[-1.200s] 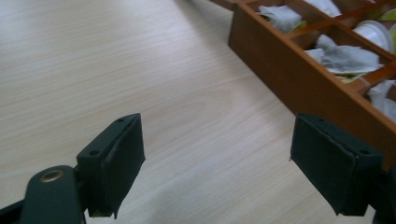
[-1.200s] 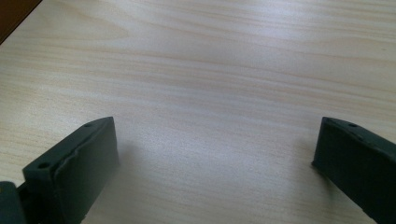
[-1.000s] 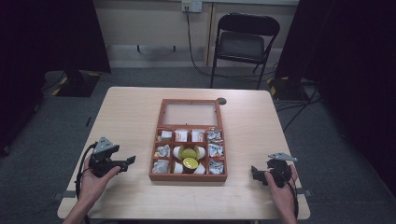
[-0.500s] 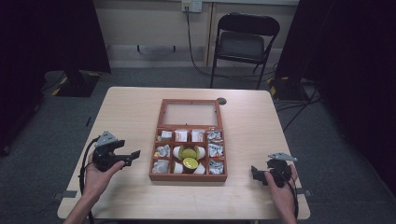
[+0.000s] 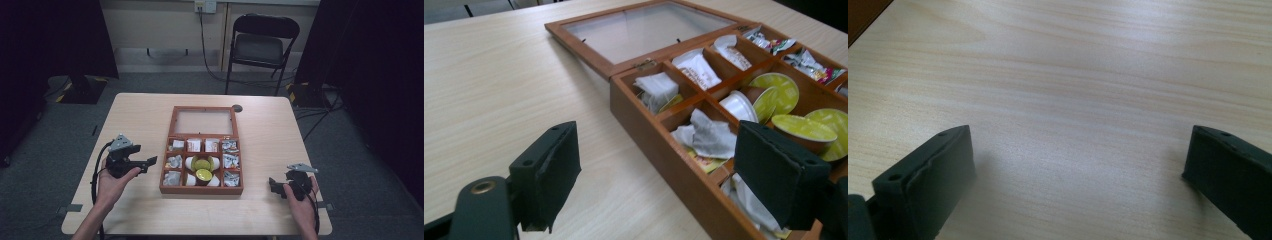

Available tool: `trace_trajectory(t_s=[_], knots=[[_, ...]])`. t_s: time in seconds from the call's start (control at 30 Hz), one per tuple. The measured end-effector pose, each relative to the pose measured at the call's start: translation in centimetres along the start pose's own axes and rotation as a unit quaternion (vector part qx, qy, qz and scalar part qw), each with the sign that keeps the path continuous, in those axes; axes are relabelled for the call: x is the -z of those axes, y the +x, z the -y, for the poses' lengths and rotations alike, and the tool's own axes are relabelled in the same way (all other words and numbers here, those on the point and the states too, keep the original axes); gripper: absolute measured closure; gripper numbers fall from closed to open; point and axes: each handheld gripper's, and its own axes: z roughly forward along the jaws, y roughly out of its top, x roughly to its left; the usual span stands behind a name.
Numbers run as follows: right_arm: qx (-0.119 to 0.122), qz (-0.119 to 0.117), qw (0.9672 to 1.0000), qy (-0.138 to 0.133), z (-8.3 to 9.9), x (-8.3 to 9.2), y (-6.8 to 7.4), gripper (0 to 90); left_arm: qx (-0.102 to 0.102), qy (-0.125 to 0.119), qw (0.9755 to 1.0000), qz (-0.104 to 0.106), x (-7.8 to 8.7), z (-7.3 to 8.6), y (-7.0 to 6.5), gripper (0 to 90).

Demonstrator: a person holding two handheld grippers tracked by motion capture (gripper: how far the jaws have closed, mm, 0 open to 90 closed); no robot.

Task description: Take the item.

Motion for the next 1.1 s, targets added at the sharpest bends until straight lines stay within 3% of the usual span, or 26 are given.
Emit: trace_trajectory(t_s=[0.07,0.13,0.27,0.67,1.1], knots=[[0.0,0.0,1.0,0.0,0.0,0.0,0.0,0.0,-0.003,-0.002,1.0,0.003,-0.3,-0.2,-0.3,18.6],[0.0,0.0,1.0,0.0,0.0,0.0,0.0,0.0,0.004,-0.008,0.9997,0.021,-0.6,-0.4,-0.3,18.5],[0.0,0.0,1.0,0.0,0.0,0.0,0.0,0.0,-0.008,-0.001,0.9999,0.014,-1.2,-0.9,-0.7,17.8],[0.0,0.0,1.0,0.0,0.0,0.0,0.0,0.0,-0.018,-0.011,0.9989,0.041,-2.6,-2.9,-2.3,18.9],[0.0,0.0,1.0,0.0,0.0,0.0,0.0,0.0,-0.042,-0.005,0.9969,0.067,-4.6,-4.4,-4.3,21.6]])
